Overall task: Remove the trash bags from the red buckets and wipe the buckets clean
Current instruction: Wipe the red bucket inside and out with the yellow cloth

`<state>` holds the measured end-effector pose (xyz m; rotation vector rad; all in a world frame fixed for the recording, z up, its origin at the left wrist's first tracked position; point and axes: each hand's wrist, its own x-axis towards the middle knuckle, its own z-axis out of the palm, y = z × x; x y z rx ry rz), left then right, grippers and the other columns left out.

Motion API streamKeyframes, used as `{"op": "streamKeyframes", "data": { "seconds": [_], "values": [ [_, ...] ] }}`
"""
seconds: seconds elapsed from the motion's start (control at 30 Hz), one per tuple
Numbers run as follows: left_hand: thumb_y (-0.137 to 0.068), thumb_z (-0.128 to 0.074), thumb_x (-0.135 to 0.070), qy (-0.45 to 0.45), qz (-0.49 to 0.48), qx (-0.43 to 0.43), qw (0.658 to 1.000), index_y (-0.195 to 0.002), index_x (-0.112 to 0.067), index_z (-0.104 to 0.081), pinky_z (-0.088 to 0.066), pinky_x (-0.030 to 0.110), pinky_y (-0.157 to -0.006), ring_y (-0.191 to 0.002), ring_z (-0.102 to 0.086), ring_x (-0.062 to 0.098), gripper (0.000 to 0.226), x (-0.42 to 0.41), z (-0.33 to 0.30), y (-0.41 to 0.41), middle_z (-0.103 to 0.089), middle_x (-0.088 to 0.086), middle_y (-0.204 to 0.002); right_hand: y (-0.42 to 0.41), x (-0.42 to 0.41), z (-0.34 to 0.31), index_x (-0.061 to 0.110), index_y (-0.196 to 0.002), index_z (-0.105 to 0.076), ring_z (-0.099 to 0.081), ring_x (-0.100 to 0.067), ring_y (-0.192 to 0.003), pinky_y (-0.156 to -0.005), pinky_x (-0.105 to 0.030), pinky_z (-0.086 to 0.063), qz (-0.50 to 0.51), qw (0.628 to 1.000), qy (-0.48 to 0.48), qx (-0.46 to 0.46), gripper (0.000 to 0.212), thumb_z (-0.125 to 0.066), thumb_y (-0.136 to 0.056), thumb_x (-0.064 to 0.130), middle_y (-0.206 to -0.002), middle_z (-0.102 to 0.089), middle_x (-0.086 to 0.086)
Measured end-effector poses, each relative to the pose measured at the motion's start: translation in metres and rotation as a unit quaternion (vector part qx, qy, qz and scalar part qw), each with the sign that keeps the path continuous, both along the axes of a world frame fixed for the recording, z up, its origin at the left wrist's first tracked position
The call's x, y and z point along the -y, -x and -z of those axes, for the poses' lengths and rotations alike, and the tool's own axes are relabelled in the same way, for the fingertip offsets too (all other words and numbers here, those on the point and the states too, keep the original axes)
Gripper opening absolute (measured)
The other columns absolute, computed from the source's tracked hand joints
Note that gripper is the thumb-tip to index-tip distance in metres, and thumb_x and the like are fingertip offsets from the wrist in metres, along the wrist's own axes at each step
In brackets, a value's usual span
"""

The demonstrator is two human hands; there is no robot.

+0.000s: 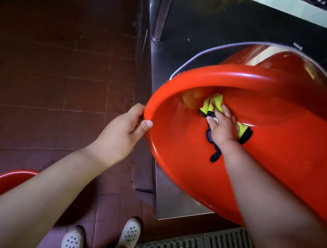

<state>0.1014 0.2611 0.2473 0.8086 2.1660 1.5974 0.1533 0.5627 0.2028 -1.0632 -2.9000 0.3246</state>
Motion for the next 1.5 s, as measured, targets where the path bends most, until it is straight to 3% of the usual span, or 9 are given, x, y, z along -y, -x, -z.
{"op": "streamKeyframes", "data": {
  "seconds": [0.13,0.27,0.47,0.67,0.8,0.97,1.13,1.27,1.5],
  "values": [
    [-0.088,-0.058,-0.018,-0.047,0.013,0.132,0.990,-0.101,-0.028,-0.043,-0.050,0.028,-0.081,-0.080,-0.062,0.001,0.022,-0.009,0.026,-0.019,-0.060,-0.013,-0.090,0.010,0.004,-0.007,0.034,-0.135,-0.048,-0.024,-0.025,-0.137,-0.111,-0.035,-0.017,0.017,0.999,0.012,0.048,0.046,-0.054,-0.090,0.040,-0.155,-0.021,0.010],
    [-0.091,-0.054,0.000,-0.002,-0.002,0.161,0.987,-0.100,-0.028,-0.039,-0.048,0.026,-0.087,-0.084,-0.061,0.002,0.034,-0.014,0.043,-0.039,-0.059,-0.013,-0.089,0.004,0.041,-0.010,0.037,-0.134,-0.048,-0.024,-0.028,-0.137,-0.110,-0.035,-0.018,0.036,0.998,0.039,0.024,0.050,-0.051,-0.087,0.052,-0.155,-0.021,0.009],
    [-0.082,-0.055,-0.030,0.006,-0.011,0.102,0.995,-0.110,-0.014,-0.041,-0.052,0.046,-0.081,-0.086,-0.063,0.025,0.035,-0.011,0.039,-0.036,-0.064,0.009,-0.090,-0.071,0.147,0.004,0.033,-0.139,-0.042,-0.046,-0.039,-0.121,-0.104,-0.053,-0.034,-0.090,0.990,0.027,-0.103,0.057,-0.041,-0.083,0.046,-0.147,-0.040,-0.006],
    [-0.087,-0.057,-0.026,0.028,-0.007,0.047,0.998,-0.101,-0.014,-0.040,-0.050,0.045,-0.074,-0.075,-0.057,0.024,0.025,-0.005,0.020,-0.024,-0.057,0.006,-0.080,-0.077,0.141,0.001,0.031,-0.140,-0.040,-0.044,-0.033,-0.124,-0.099,-0.045,-0.038,-0.153,0.981,-0.007,-0.116,0.058,-0.048,-0.084,0.020,-0.147,-0.039,-0.005],
    [-0.092,-0.055,-0.015,0.047,0.010,-0.039,0.998,-0.086,-0.030,-0.033,-0.043,0.035,-0.067,-0.065,-0.049,0.012,0.027,0.005,-0.002,-0.003,-0.046,-0.007,-0.072,-0.035,0.093,-0.003,0.036,-0.142,-0.036,-0.042,-0.033,-0.123,-0.103,-0.041,-0.032,-0.098,0.995,-0.012,-0.028,0.058,-0.052,-0.090,0.016,-0.152,-0.031,0.001],
    [-0.091,-0.057,-0.020,0.043,0.010,-0.086,0.995,-0.119,-0.020,-0.039,-0.050,0.038,-0.078,-0.082,-0.060,0.020,0.033,0.009,-0.027,0.017,-0.058,-0.003,-0.089,0.005,0.020,-0.007,0.039,-0.143,-0.031,-0.032,-0.030,-0.133,-0.107,-0.035,-0.026,-0.032,0.997,-0.034,0.056,0.052,-0.045,-0.096,0.024,-0.156,-0.021,0.006],
    [-0.089,-0.061,-0.011,0.000,-0.019,0.062,0.998,-0.111,-0.021,-0.041,-0.050,0.026,-0.077,-0.079,-0.060,0.008,0.031,0.002,-0.003,-0.002,-0.060,-0.008,-0.091,0.014,0.010,-0.004,0.042,-0.144,-0.027,-0.023,-0.027,-0.137,-0.110,-0.036,-0.018,-0.020,0.995,-0.033,0.090,0.052,-0.043,-0.097,0.027,-0.157,-0.014,0.008],
    [-0.090,-0.056,-0.009,0.045,-0.019,0.162,0.986,-0.102,-0.026,-0.041,-0.049,0.042,-0.094,-0.097,-0.061,0.020,0.026,-0.004,0.027,-0.020,-0.060,-0.006,-0.092,0.004,0.043,-0.007,0.045,-0.145,-0.020,-0.024,-0.029,-0.137,-0.110,-0.038,-0.018,-0.011,0.997,-0.021,0.069,0.058,-0.045,-0.095,0.028,-0.157,-0.014,0.007],
    [-0.084,-0.058,-0.021,-0.010,-0.027,0.177,0.984,-0.102,-0.039,-0.042,-0.049,0.054,-0.089,-0.098,-0.060,0.022,0.030,-0.001,0.032,-0.024,-0.060,-0.010,-0.099,-0.081,0.161,0.002,0.038,-0.145,-0.025,-0.040,-0.034,-0.127,-0.101,-0.045,-0.036,-0.157,0.985,-0.060,-0.038,0.067,-0.051,-0.084,0.029,-0.152,-0.031,-0.003]
  ]
}}
